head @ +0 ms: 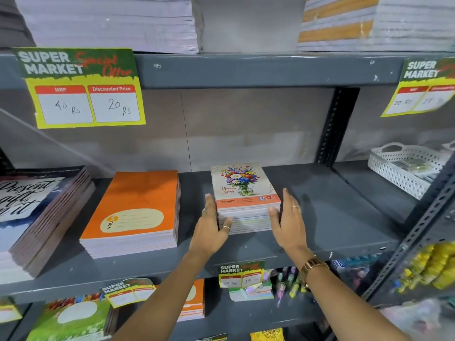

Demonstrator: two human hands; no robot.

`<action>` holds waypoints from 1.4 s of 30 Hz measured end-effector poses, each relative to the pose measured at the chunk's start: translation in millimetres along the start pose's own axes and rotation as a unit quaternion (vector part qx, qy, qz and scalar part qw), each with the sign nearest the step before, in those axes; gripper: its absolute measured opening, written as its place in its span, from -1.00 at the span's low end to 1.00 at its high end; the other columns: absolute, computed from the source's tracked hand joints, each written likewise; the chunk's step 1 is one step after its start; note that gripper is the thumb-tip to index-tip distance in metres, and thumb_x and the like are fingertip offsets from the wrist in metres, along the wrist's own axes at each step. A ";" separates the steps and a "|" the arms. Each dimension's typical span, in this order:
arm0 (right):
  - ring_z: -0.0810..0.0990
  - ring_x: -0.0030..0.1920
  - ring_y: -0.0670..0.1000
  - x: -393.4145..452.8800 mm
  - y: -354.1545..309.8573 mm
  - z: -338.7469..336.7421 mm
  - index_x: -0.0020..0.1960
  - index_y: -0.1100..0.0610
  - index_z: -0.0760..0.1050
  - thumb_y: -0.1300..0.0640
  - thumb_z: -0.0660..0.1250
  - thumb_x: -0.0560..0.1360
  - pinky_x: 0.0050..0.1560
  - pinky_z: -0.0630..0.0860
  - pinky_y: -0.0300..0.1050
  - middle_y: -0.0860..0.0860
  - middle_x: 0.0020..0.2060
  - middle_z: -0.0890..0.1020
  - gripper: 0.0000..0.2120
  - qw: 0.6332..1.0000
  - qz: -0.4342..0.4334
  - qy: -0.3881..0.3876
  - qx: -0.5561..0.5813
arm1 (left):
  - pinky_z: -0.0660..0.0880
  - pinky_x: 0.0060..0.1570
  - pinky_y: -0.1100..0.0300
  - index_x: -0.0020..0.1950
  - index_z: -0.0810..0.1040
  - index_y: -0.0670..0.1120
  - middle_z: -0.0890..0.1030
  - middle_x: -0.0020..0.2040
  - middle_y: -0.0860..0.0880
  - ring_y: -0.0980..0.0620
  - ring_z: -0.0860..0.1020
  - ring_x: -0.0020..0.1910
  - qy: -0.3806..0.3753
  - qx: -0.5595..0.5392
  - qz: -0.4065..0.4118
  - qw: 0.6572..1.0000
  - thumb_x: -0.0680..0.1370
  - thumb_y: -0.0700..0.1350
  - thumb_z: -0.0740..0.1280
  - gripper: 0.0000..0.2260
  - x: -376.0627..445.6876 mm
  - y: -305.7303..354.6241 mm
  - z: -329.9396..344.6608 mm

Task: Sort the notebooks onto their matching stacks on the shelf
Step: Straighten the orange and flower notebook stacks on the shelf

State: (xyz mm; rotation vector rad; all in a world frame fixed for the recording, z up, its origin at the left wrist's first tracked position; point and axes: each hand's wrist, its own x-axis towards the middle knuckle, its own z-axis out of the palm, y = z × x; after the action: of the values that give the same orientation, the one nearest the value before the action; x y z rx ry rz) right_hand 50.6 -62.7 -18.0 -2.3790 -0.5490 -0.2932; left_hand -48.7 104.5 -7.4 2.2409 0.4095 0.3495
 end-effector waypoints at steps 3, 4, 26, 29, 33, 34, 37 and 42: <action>0.24 0.46 0.18 -3.5 5.0 -2.3 0.47 0.22 0.17 -0.13 0.10 0.56 0.44 0.26 0.09 0.17 0.42 0.36 -0.39 0.999 0.024 -0.023 -0.005 | 0.40 0.32 -0.13 0.49 0.03 -0.03 0.46 0.37 -0.03 -0.09 0.44 0.34 0.000 -0.019 -0.007 1.000 0.52 -0.07 0.32 -0.36 -3.7 -1.8 8.0; 0.30 0.42 0.20 -5.1 4.7 -2.9 0.44 0.21 0.23 -0.18 0.07 0.53 0.42 0.30 0.09 0.17 0.36 0.43 -0.37 0.999 0.019 -0.028 -0.002 | 0.41 0.31 -0.14 0.48 0.06 -0.02 0.46 0.37 -0.02 -0.09 0.44 0.33 0.004 -0.025 -0.006 1.000 0.52 -0.06 0.32 -0.37 -4.5 -1.6 9.2; 0.49 0.18 0.17 -13.3 -0.2 -3.6 0.21 0.26 0.38 -0.06 0.17 0.57 0.11 0.48 0.04 0.18 0.14 0.55 -0.59 0.999 0.011 -0.045 -0.002 | 0.41 0.31 -0.08 0.40 0.13 0.03 0.47 0.34 0.00 -0.03 0.44 0.32 -0.002 -0.040 0.010 0.999 0.48 -0.08 0.37 -0.42 -7.7 4.7 8.8; 0.50 0.17 0.18 -14.7 2.0 -3.0 0.23 0.26 0.37 -0.16 0.11 0.54 0.10 0.50 0.05 0.19 0.13 0.56 -0.48 0.999 0.002 -0.044 -0.017 | 0.42 0.31 -0.09 0.41 0.12 0.03 0.47 0.33 -0.01 -0.04 0.45 0.32 -0.009 -0.034 0.004 0.999 0.48 -0.07 0.37 -0.41 -6.0 2.5 8.6; 0.47 0.26 0.21 -13.0 5.4 -2.8 0.35 0.22 0.33 -0.19 0.08 0.52 0.19 0.47 0.05 0.19 0.22 0.55 -0.42 0.999 -0.011 -0.020 -0.038 | 0.40 0.31 -0.10 0.43 0.11 0.01 0.45 0.37 -0.01 -0.07 0.41 0.36 0.012 -0.039 0.012 0.999 0.52 0.02 0.30 -0.44 -6.4 4.7 8.2; 0.40 0.34 0.21 -11.0 6.3 -1.9 0.43 0.21 0.24 -0.15 0.12 0.55 0.28 0.42 0.08 0.19 0.31 0.49 -0.41 0.999 -0.002 -0.013 -0.040 | 0.35 0.33 -0.11 0.46 0.06 0.00 0.39 0.42 -0.02 -0.09 0.35 0.41 0.033 -0.036 0.007 0.999 0.53 0.05 0.26 -0.42 -6.4 7.1 7.6; 0.27 0.46 0.17 -6.5 4.3 -0.2 0.52 0.19 0.03 -0.02 0.14 0.59 0.39 0.32 0.10 0.14 0.45 0.32 -0.40 1.000 0.008 0.010 -0.012 | 0.18 0.43 -0.12 0.52 -0.08 0.00 0.07 0.56 -0.01 -0.07 0.07 0.53 0.088 0.027 0.028 0.995 0.58 0.09 0.13 -0.41 -2.6 13.4 3.9; 0.36 0.41 0.18 -0.4 -2.5 2.9 0.42 0.24 0.32 -0.03 -0.07 0.56 0.45 0.18 0.07 0.16 0.41 0.39 -0.45 0.992 -0.107 0.059 -0.036 | -0.12 0.47 0.12 0.51 0.04 0.02 0.03 0.56 0.01 0.01 -0.06 0.55 0.027 0.212 0.125 0.969 0.63 -0.02 0.03 -0.56 7.9 11.7 -2.0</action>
State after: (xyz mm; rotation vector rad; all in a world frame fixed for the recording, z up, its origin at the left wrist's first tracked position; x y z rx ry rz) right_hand 49.3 -59.2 -18.9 -2.3553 -0.7497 -0.5536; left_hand -40.3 101.8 3.8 2.7178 0.2453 0.4920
